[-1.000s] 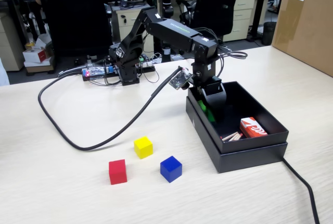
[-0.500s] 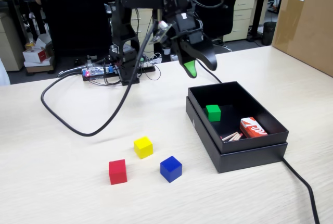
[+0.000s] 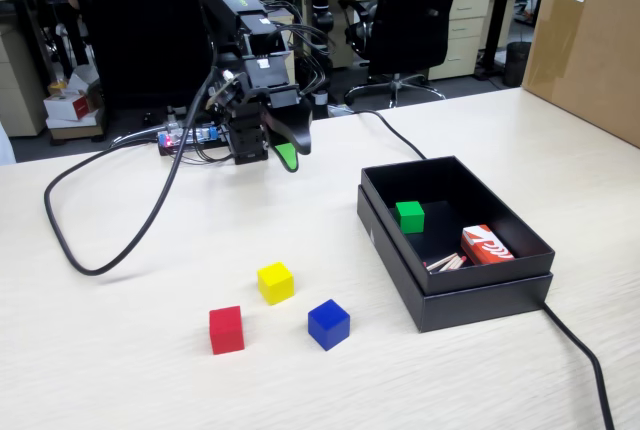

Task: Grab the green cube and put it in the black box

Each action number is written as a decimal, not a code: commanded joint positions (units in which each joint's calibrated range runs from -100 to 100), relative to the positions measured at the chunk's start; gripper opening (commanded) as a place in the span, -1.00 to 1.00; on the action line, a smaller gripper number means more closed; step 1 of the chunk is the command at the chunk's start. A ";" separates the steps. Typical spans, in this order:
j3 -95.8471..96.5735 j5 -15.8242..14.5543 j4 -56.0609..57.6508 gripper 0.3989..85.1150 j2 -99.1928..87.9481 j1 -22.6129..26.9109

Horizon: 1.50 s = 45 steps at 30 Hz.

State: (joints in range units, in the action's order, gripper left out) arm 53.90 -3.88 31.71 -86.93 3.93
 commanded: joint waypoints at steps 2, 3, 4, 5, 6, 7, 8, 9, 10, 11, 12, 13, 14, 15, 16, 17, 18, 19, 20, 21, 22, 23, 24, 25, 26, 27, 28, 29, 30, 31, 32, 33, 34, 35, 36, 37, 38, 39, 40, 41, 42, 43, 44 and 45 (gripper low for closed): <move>2.58 0.00 -5.66 0.13 -7.11 -2.20; 3.85 0.00 -5.92 0.13 -8.26 -2.64; 5.12 0.00 -6.09 0.14 -9.40 -3.08; 6.66 0.00 -6.70 0.14 -10.32 -3.42; 8.20 0.00 -7.47 0.14 -10.89 -3.76; 9.83 -0.05 -8.17 0.14 -11.12 -4.10; 11.65 -0.05 -9.12 0.13 -11.35 -4.44; 13.37 0.00 -10.07 0.13 -11.70 -4.69; 15.45 0.10 -11.88 0.13 -11.81 -4.93; 17.81 0.49 -14.64 0.13 -11.81 -5.13; 20.17 1.03 -17.24 0.13 -11.81 -5.23; 22.16 1.27 -18.96 0.13 -11.81 -5.37; 24.25 1.47 -20.78 0.13 -11.70 -5.47; 26.33 1.56 -22.68 0.13 -11.70 -5.42; 28.06 1.51 -24.15 0.13 -11.70 -5.37; 29.51 1.51 -25.79 0.12 -11.70 -5.37; 31.23 1.51 -27.86 0.12 -11.70 -5.32; 32.86 1.51 -29.59 0.12 -11.70 -5.23; 34.40 1.51 -31.06 0.12 -11.70 -5.13; 36.03 1.51 -32.44 0.12 -11.70 -5.08; 37.67 1.56 -33.91 0.12 -11.70 -5.03; 39.03 1.61 -35.12 0.12 -11.58 -5.03; 40.02 1.71 -35.38 0.12 -11.58 -5.08; 40.93 1.86 -35.64 0.12 -11.58 -5.13; 41.75 1.86 -36.16 0.12 -11.58 -5.13; 42.20 1.86 -36.16 0.12 -11.58 -5.18; 42.56 1.86 -36.16 0.12 -11.70 -5.23; 42.83 1.86 -36.07 0.12 -11.58 -5.18; 43.20 1.86 -35.81 0.12 -11.58 -5.13; 43.38 1.81 -35.03 0.12 -11.58 -5.13; 43.38 1.81 -34.77 0.12 -11.58 -5.23; 43.29 1.81 -34.77 0.12 -11.58 -5.18; 43.29 1.86 -34.77 0.12 -11.58 -5.13; 43.29 1.90 -34.77 0.13 -11.58 -5.18; 43.29 1.90 -34.77 0.13 -11.47 -5.32; 43.29 1.90 -34.77 0.13 -11.47 -5.37; 43.29 1.90 -34.77 0.13 -11.58 -5.37; 43.29 1.90 -34.77 0.13 -11.58 -5.37; 43.29 1.90 -34.77 0.13 -11.47 -5.37; 43.29 1.90 -34.77 0.13 -11.58 -5.37; 43.29 1.86 -34.77 0.13 -11.47 -5.37; 43.29 1.86 -34.77 0.13 -11.47 -5.37; 43.29 1.90 -34.77 0.13 -11.47 -5.37; 43.29 1.90 -34.77 0.13 -11.58 -5.37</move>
State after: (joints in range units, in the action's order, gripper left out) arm 96.53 -2.17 -4.99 -98.83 -1.44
